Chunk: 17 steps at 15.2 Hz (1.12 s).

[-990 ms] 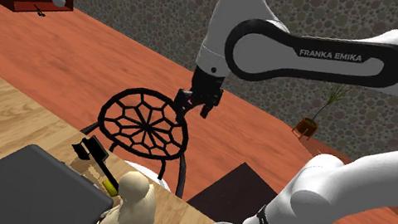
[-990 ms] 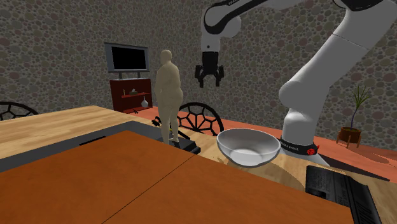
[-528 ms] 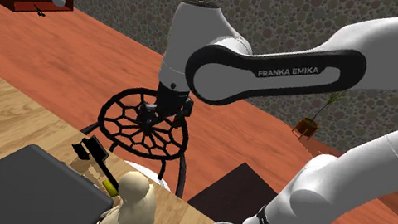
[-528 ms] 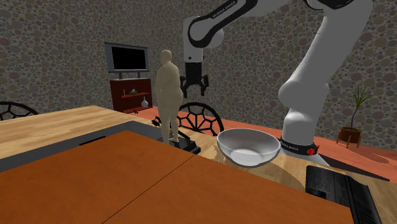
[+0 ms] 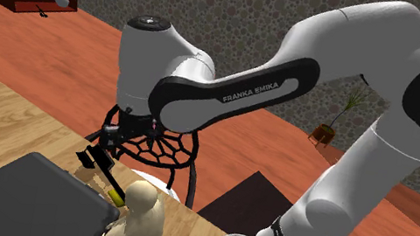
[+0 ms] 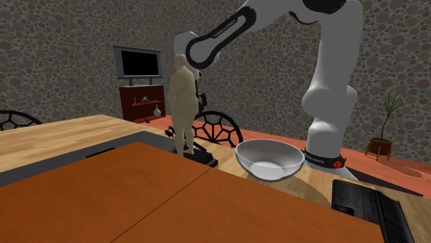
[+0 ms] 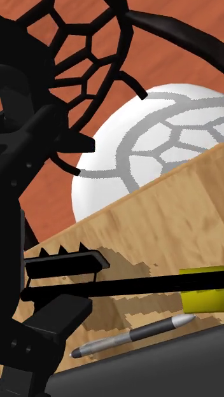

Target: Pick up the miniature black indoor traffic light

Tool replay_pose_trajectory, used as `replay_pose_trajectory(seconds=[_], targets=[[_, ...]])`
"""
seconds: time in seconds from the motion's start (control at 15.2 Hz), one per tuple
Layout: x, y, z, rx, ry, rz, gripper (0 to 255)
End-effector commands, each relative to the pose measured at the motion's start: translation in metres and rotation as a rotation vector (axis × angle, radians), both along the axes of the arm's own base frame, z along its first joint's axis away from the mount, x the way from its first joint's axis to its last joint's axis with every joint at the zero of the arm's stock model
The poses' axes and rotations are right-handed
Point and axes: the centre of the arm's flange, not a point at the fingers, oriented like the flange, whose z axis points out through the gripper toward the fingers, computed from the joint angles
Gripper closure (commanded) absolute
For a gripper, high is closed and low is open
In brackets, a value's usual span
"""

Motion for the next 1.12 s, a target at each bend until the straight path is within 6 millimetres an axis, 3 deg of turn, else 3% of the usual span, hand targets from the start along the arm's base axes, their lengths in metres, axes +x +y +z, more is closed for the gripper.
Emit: replay_pose_trajectory(seconds=[0.0,0.2,0.79,0.86,1.06], targets=[[0.011,0.021,-0.016,-0.01,-0.012,-0.01,0],[0.025,0.051,-0.036,-0.025,-0.024,-0.022,0],[0.024,0.051,-0.076,-0.025,-0.024,-0.022,0],[0.025,0.051,-0.076,-0.025,-0.024,-0.022,255],[0.025,0.051,-0.076,-0.025,-0.024,-0.022,255]])
